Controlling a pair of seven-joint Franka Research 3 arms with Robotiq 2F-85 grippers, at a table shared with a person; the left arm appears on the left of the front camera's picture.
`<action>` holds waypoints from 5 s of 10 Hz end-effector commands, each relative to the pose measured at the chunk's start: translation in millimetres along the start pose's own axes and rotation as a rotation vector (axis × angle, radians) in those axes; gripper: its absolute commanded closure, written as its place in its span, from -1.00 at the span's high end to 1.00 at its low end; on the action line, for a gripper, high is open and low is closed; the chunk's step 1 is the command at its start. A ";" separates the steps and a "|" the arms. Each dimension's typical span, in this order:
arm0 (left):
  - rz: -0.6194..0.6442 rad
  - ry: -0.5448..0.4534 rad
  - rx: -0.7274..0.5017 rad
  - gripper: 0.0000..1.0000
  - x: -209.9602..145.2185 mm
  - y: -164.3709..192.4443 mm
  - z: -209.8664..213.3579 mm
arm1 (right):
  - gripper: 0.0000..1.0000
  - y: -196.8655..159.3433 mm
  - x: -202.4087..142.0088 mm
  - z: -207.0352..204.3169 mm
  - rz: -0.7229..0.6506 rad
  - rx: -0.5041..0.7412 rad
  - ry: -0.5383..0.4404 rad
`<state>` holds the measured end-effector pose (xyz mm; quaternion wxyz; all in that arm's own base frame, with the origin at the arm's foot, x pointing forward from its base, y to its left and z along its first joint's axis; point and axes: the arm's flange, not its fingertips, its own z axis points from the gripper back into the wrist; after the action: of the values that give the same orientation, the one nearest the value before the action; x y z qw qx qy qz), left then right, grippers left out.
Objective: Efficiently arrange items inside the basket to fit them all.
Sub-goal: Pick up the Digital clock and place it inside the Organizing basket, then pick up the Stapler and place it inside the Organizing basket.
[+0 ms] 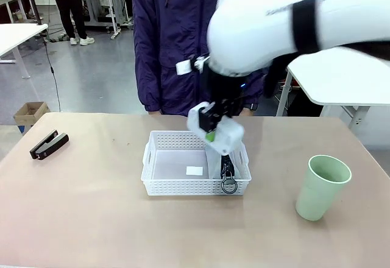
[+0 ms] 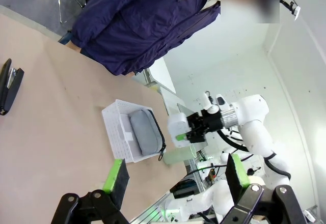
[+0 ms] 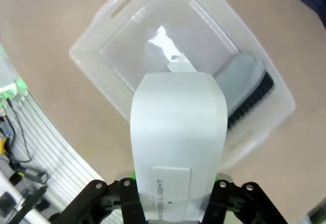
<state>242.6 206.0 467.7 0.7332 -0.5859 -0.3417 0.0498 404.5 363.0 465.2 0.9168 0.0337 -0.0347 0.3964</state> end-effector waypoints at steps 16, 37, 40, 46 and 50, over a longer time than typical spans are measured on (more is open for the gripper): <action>-0.021 -0.014 -0.020 1.00 1.4 -1.6 -0.3 | 0.01 -34.9 64.6 -119.7 0.232 0.084 0.132; -0.021 -0.014 -0.020 1.00 1.4 -1.6 -0.3 | 1.00 -343.9 -283.1 86.9 -0.888 0.890 -0.474; -0.021 -0.014 -0.020 1.00 1.4 -1.6 -0.3 | 1.00 -381.0 -368.0 22.6 -0.994 1.232 -0.611; -0.021 -0.014 -0.020 1.00 1.4 -1.6 -0.3 | 1.00 -381.9 -389.4 16.2 -1.017 1.203 -0.543; -0.021 -0.014 -0.020 1.00 1.4 -1.6 -0.3 | 1.00 -381.9 -389.4 16.2 -1.017 1.203 -0.543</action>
<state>242.6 205.7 468.1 0.7339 -0.5850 -0.3416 0.0497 417.2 -182.3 431.2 0.7631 0.6327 -0.0224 -0.1298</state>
